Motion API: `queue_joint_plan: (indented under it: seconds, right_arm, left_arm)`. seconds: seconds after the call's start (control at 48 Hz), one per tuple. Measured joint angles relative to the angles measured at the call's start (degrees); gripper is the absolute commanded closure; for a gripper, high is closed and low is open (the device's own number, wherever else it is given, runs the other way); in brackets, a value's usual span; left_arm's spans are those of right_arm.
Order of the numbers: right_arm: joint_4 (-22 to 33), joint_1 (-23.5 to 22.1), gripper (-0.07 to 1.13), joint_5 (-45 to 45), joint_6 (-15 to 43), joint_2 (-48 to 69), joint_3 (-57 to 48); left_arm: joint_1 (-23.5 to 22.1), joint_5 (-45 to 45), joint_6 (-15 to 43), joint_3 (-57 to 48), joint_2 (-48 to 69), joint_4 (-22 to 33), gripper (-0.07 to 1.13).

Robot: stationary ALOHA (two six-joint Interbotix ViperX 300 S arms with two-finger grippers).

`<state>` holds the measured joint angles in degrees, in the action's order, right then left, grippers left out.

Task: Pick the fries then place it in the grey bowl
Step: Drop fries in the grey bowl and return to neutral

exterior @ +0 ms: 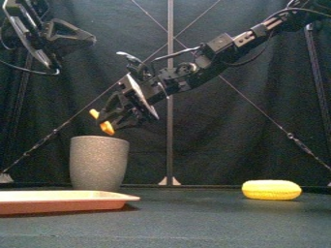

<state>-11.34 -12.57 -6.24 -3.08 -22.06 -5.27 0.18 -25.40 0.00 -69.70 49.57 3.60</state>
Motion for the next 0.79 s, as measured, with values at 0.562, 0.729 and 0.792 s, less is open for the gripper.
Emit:
queue_joint_plan:
  seconds: [0.562,0.729,0.792]
  right_arm:
    - [3.3,1.2,0.02,-0.3,-0.6,5.1,-8.1]
    - [5.8,3.3,0.02,-4.2,-0.3,14.8,-17.8]
    - [6.3,4.6,0.02,-6.9,-0.4,18.5,-21.5]
  left_arm:
    - [0.0,-0.7,0.0,-1.1,-0.1,-1.1,1.02]
    - [-0.1,-0.6,0.0,-1.6,-0.1,-1.1,1.02]
    - [-0.1,-0.6,-0.1,-1.6,0.0,-1.1,1.02]
